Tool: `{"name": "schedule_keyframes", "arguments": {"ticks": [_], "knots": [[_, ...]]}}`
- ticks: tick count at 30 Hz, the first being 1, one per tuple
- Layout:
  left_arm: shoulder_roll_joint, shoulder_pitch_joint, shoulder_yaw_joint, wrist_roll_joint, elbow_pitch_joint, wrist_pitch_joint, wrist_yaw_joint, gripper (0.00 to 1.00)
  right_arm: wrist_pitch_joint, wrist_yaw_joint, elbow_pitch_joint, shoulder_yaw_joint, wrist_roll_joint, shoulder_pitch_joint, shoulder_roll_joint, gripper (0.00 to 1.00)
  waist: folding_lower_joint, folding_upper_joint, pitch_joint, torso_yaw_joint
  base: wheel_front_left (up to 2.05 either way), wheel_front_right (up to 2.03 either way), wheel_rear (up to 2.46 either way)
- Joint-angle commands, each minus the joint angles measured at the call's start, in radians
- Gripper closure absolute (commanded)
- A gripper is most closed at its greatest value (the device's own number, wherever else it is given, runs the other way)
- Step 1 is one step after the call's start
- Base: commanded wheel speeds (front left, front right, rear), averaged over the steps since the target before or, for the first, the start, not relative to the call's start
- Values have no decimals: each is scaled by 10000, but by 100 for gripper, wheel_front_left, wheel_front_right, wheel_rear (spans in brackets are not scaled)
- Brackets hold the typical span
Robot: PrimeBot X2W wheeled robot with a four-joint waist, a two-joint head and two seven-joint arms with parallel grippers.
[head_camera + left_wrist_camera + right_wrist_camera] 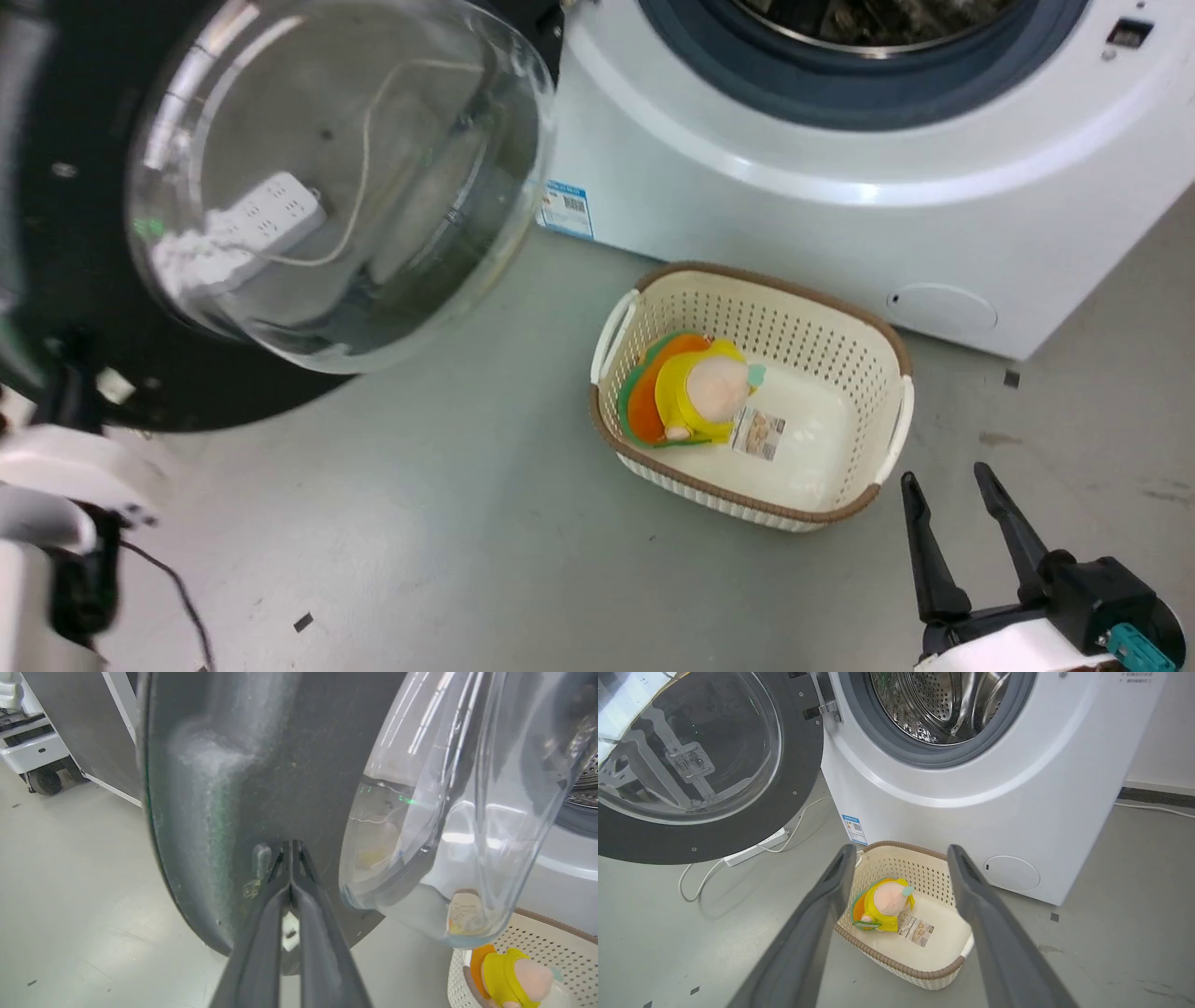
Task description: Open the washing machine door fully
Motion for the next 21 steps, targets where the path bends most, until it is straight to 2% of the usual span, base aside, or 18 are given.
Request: {"name": "schedule_keyframes", "arguments": {"ticks": [1,11,16,21], "knots": [[229,-323,95,6,249,-72,-27,100,-43,10,-53,-20,-97,-167,-40,0,-2,0,195,-83,0,0,0],[851,-1506,72,14,2008,-424,-469,100,-2,10,-147,-50,-184,-327,-114,0,-2,0,504,-226,0,0,0],[797,-1687,-63,61,2535,-866,-604,100,-1,10,-102,-114,-172,-335,-98,0,-2,0,288,-282,0,0,0],[574,-1316,-367,249,2347,-1370,-750,100,-18,10,-6,-148,-67,-326,-53,0,-2,0,-282,-448,0,0,0]]}}
